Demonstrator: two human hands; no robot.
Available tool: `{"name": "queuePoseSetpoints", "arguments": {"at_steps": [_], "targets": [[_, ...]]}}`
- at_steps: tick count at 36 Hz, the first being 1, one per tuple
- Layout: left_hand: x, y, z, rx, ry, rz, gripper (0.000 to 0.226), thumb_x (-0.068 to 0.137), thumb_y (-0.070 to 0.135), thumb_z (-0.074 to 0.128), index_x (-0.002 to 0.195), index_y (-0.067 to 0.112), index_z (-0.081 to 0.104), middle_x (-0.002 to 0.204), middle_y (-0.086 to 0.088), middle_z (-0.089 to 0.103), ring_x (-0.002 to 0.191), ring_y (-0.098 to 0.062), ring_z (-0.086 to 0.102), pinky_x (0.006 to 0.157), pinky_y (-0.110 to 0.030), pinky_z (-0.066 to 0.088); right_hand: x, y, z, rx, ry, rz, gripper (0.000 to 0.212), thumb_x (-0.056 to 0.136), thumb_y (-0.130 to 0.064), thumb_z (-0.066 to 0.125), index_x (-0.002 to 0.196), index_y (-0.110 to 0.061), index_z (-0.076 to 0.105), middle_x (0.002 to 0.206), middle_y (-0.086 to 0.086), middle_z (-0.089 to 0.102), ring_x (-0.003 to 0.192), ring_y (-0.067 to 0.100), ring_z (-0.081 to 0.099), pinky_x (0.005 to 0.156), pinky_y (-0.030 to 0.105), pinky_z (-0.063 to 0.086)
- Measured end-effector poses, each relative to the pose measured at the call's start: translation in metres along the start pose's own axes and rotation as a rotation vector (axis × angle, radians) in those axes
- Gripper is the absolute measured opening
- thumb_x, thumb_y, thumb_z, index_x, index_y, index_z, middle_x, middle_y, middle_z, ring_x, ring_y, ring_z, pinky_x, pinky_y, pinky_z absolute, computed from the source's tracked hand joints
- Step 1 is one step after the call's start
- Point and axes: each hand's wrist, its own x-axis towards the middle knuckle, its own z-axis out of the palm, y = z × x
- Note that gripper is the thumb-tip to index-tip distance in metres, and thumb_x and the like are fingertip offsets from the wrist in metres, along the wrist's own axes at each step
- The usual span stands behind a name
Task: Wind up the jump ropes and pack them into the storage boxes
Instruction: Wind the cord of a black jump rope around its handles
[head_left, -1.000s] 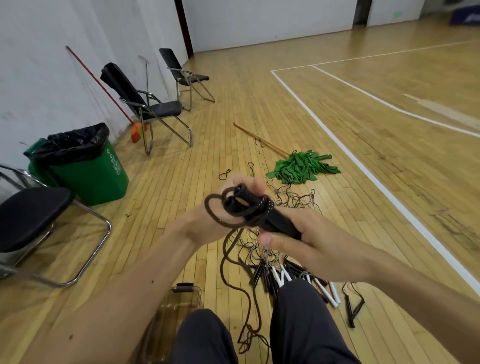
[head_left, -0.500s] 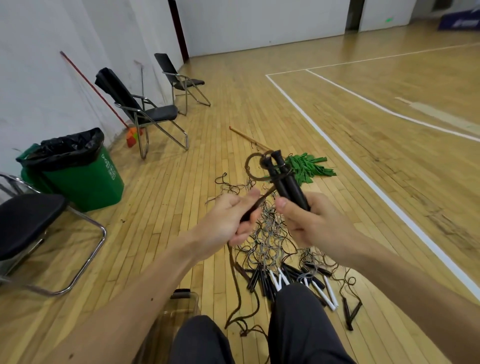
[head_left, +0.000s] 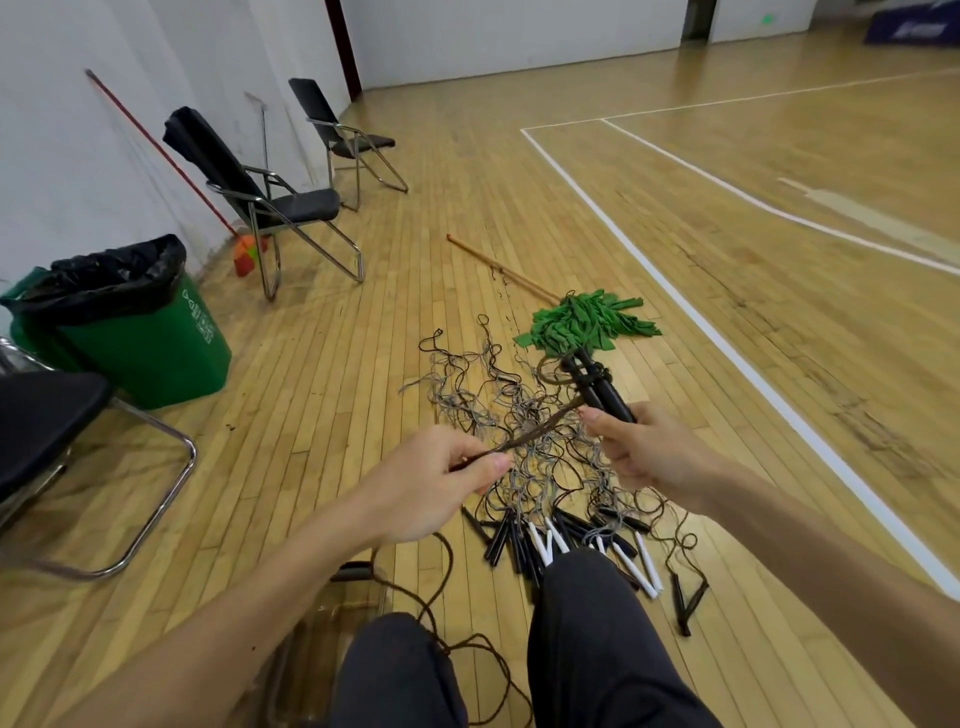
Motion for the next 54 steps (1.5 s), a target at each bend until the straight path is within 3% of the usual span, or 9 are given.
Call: {"name": "queuePoseSetpoints", "arguments": {"at_steps": [11, 17, 25, 30, 38, 44, 48, 50, 54], "targets": [[0.005, -0.004, -0.012, 0.452, 0.036, 0.064, 0.038, 0.101, 0.049, 0.045, 0.077, 0.025, 0.063, 0.058, 0.001, 0.058, 0.048, -0.007, 0.045, 0.05, -0.018, 0.027, 0.022, 0.029, 0.011, -0.137, -0.067, 0.163, 0.025, 0.105, -0.029, 0.054, 0.093, -0.008, 0.047, 0.056, -0.007, 0.035, 0.046, 0.009, 0.026, 0.041, 0.021, 0.023], [0.001, -0.005, -0.017, 0.613, 0.066, 0.155, 0.035, 0.099, 0.049, 0.051, 0.094, 0.021, 0.07, 0.063, 0.016, 0.05, 0.058, 0.0, 0.049, 0.061, -0.022, 0.047, 0.024, 0.033, 0.018, -0.181, -0.239, 0.292, 0.025, 0.104, -0.029, 0.055, 0.091, -0.01, 0.045, 0.058, -0.006, 0.03, 0.046, 0.009, 0.024, 0.04, 0.019, 0.025], [-0.008, 0.004, -0.028, 0.647, 0.032, 0.35, 0.026, 0.097, 0.042, 0.058, 0.098, 0.019, 0.07, 0.074, 0.019, 0.04, 0.063, 0.009, 0.036, 0.057, -0.012, 0.029, 0.007, 0.035, 0.039, -0.326, -0.543, 0.446, 0.029, 0.103, -0.036, 0.056, 0.092, -0.01, 0.049, 0.06, -0.003, 0.035, 0.048, 0.01, 0.032, 0.043, 0.019, 0.029], [-0.003, 0.018, -0.03, 0.629, 0.028, 0.523, 0.04, 0.089, 0.049, 0.052, 0.087, 0.015, 0.073, 0.077, 0.011, 0.055, 0.059, 0.003, 0.037, 0.055, -0.014, 0.036, -0.005, 0.022, 0.064, -0.49, -0.687, 0.424, 0.028, 0.104, -0.036, 0.054, 0.092, -0.011, 0.052, 0.059, -0.005, 0.037, 0.047, 0.009, 0.032, 0.044, 0.02, 0.028], [0.014, 0.015, -0.037, 0.636, 0.038, 0.476, 0.054, 0.081, 0.07, 0.048, 0.086, 0.023, 0.074, 0.076, 0.02, 0.05, 0.064, 0.011, 0.038, 0.056, -0.016, 0.033, -0.03, -0.004, 0.085, -0.695, -0.884, 0.367, 0.026, 0.104, -0.035, 0.053, 0.091, -0.013, 0.055, 0.06, -0.005, 0.035, 0.048, 0.009, 0.03, 0.045, 0.02, 0.026], [0.022, -0.002, -0.038, 0.367, -0.081, 0.214, 0.056, 0.069, 0.072, 0.057, 0.08, 0.021, 0.078, 0.069, 0.005, 0.067, 0.064, -0.009, 0.055, 0.065, -0.005, 0.031, -0.049, -0.021, 0.084, -0.714, -0.93, 0.237, 0.026, 0.103, -0.036, 0.055, 0.092, -0.013, 0.06, 0.061, -0.005, 0.039, 0.049, 0.009, 0.036, 0.047, 0.021, 0.032], [0.026, -0.015, -0.028, 0.046, -0.144, 0.103, 0.04, 0.072, 0.054, 0.072, 0.08, 0.015, 0.078, 0.069, -0.002, 0.068, 0.063, -0.014, 0.057, 0.057, -0.021, 0.041, -0.057, -0.026, 0.084, -0.657, -0.94, 0.151, 0.026, 0.102, -0.036, 0.058, 0.089, -0.014, 0.061, 0.061, -0.005, 0.042, 0.051, 0.01, 0.039, 0.049, 0.023, 0.036], [0.024, -0.018, -0.022, -0.086, -0.184, 0.049, 0.03, 0.076, 0.04, 0.077, 0.084, 0.011, 0.077, 0.077, -0.008, 0.07, 0.071, -0.023, 0.062, 0.064, -0.032, 0.049, -0.06, -0.026, 0.085, -0.644, -0.946, 0.108, 0.03, 0.102, -0.035, 0.059, 0.092, -0.007, 0.062, 0.06, -0.004, 0.043, 0.052, 0.012, 0.041, 0.052, 0.028, 0.038], [0.019, -0.035, -0.008, -0.254, -0.194, -0.016, 0.022, 0.077, 0.032, 0.077, 0.086, 0.013, 0.074, 0.082, -0.003, 0.072, 0.078, -0.017, 0.065, 0.076, -0.024, 0.053, -0.062, -0.028, 0.083, -0.603, -0.915, -0.001, 0.032, 0.102, -0.033, 0.059, 0.084, -0.007, 0.06, 0.066, 0.009, 0.046, 0.056, 0.02, 0.044, 0.053, 0.028, 0.042]]}}
